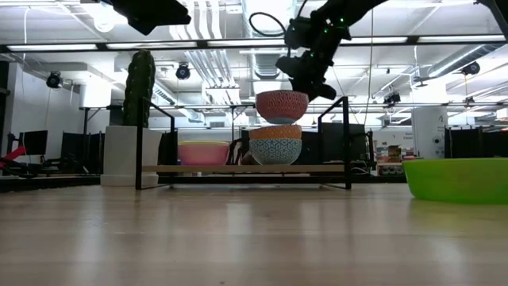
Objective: Place and stack bowls onto a shelf
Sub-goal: Stack the red-blue patterned bowl on top of the orange-blue patterned bowl on the shelf, then stack the green bowl on top of the yellow bowl on the shelf
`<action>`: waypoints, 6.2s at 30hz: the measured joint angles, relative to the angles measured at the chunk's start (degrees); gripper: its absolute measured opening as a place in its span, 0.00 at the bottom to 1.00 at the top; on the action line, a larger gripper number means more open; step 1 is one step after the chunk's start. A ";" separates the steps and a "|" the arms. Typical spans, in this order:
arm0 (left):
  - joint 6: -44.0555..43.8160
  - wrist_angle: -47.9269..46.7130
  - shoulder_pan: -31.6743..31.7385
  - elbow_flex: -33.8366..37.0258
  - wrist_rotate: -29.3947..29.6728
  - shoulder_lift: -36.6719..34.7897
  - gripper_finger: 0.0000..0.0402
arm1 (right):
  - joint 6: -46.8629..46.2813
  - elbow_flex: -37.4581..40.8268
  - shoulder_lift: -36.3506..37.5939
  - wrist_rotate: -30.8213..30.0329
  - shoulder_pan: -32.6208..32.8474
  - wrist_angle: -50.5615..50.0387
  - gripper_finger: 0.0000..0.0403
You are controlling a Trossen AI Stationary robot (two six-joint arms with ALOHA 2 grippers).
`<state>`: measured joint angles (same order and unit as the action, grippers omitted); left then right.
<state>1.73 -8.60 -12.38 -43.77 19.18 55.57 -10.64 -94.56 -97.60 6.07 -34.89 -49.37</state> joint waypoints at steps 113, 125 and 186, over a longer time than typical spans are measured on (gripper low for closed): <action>-33.19 -17.19 -1.09 -0.04 -4.79 6.27 0.24 | -16.79 11.45 17.01 -3.07 33.50 -5.93 0.22; -32.23 -17.09 -1.07 -0.04 -4.76 5.97 0.24 | -35.55 11.45 4.01 -6.08 43.66 -18.67 0.28; -29.26 -14.32 -1.01 -0.04 0.77 6.19 0.24 | -44.91 19.90 -9.35 -5.24 52.13 -15.24 0.08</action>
<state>-27.53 -22.92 -13.39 -43.81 19.95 61.76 -55.54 -74.66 -106.96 0.83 17.24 -64.61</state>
